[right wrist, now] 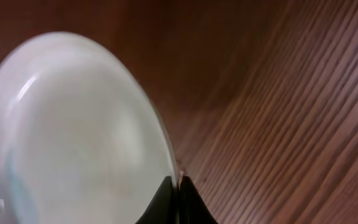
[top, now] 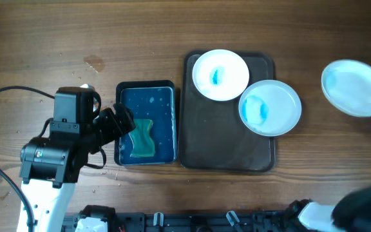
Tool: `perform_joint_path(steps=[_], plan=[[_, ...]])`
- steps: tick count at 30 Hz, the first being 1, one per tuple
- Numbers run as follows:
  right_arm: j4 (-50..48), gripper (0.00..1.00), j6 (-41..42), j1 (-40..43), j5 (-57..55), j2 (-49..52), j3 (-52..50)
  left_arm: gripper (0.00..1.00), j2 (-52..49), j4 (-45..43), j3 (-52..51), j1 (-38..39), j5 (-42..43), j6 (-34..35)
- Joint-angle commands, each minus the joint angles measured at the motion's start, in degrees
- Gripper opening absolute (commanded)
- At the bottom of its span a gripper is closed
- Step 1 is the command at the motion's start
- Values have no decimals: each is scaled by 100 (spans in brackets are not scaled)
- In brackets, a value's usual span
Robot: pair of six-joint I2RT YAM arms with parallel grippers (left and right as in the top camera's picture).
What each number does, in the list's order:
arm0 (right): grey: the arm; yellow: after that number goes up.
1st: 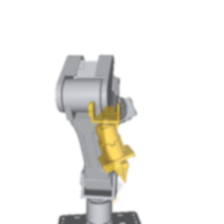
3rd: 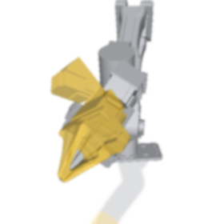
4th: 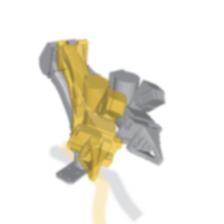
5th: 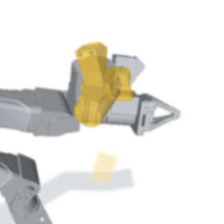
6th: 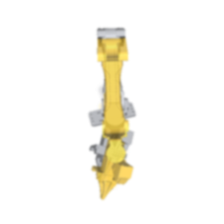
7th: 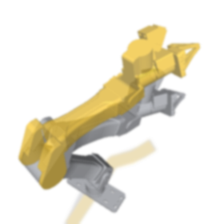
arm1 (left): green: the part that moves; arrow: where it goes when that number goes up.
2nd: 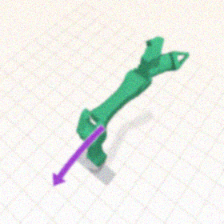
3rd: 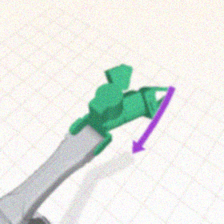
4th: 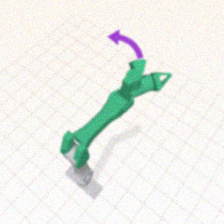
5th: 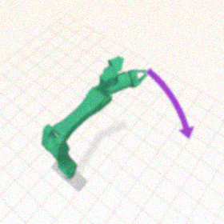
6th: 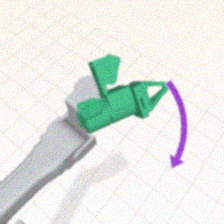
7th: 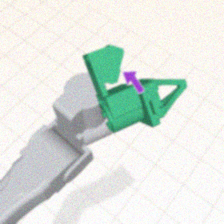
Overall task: Clean dirty plates on tray and stack at the side
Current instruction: 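Place the plate on the table right of the brown tray with the right gripper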
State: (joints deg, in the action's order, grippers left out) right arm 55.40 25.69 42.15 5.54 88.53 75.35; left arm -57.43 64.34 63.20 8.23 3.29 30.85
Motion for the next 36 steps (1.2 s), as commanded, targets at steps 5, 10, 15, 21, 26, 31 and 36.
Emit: perform_joint_path(steps=[5, 10, 15, 21, 26, 31, 36], plan=[[-304, 4, -616, -457, -905, 1556, -140, 100, -11, 2, 68, -37, -15, -63], [-802, 4, 24, -1521, -1611, 1552, -1325, 100, -11, 2, 68, -37, -17, -63], [-588, 31, -522, -1781, -907, 549, -1333, 100, -11, 2, 68, -37, -15, -63], [-981, 70, -1523, -2863, 575, -909, -1803, 100, -11, 2, 68, -37, -15, -63], [-1849, 64, -1519, -2922, 302, 55, -2277, 100, -11, 2, 68, -37, -17, -63], [-2015, 4, -1421, -2922, 205, 614, -2273, 100, -11, 2, 68, -37, -17, -63], [-1036, 4, -1351, -2940, 308, -374, -2264, 100, -11, 2, 68, -37, -17, -63]])
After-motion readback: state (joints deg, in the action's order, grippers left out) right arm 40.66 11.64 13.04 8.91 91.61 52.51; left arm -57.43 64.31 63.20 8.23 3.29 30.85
